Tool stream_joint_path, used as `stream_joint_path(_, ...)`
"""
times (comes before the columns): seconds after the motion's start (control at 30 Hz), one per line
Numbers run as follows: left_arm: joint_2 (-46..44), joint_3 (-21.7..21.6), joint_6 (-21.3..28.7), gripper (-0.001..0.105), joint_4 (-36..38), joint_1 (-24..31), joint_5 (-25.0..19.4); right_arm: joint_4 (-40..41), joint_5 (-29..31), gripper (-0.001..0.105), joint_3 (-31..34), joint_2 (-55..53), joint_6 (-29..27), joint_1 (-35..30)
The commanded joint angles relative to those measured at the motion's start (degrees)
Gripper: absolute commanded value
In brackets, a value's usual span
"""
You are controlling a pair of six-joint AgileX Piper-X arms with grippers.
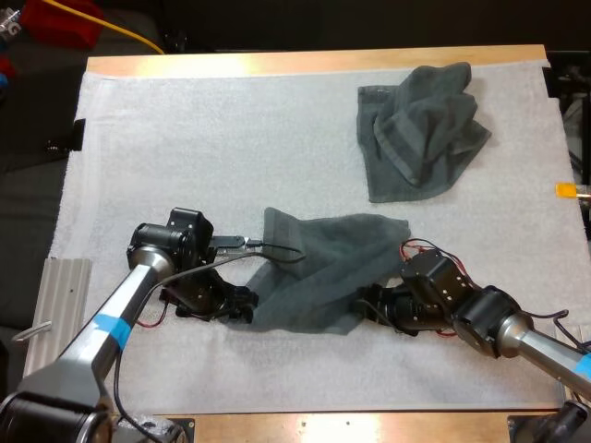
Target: Pick towel from pile, fold and stack
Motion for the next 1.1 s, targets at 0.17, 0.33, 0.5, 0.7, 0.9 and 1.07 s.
stream_joint_path(0.17, 2.95, -0.31, 0.32, 0.068, -2.31, -0.25, 4.79, -0.36, -0.71, 0.062, -0.02, -0.4, -0.14, 0.09)
stream_joint_path(0.33, 3.24, -0.31, -0.07, 0.057, -2.93, -0.25, 5.39, -0.36, -0.71, 0.062, -0.02, -0.4, -0.14, 0.09)
stream_joint_path(0.5, 3.24, -0.31, -0.06, 0.016, -2.09, -0.25, 5.39, -0.36, 0.36, 0.062, -0.02, -0.4, -0.09, 0.09)
stream_joint_path(0.7, 3.24, -0.31, -0.06, 0.0, -0.89, -0.25, 5.39, -0.36, 1.79, 0.062, 0.48, 0.01, 2.46, 0.09)
stream_joint_path(0.9, 3.24, -0.31, 1.51, 0.0, 0.87, -0.25, 5.39, -1.06, 1.58, 0.062, 0.46, 4.61, 4.69, 0.09)
stream_joint_path(1.07, 3.24, -0.31, 2.64, 0.0, 1.76, -0.25, 5.39, -4.79, -0.65, 0.062, 0.46, 8.32, 5.61, 0.2)
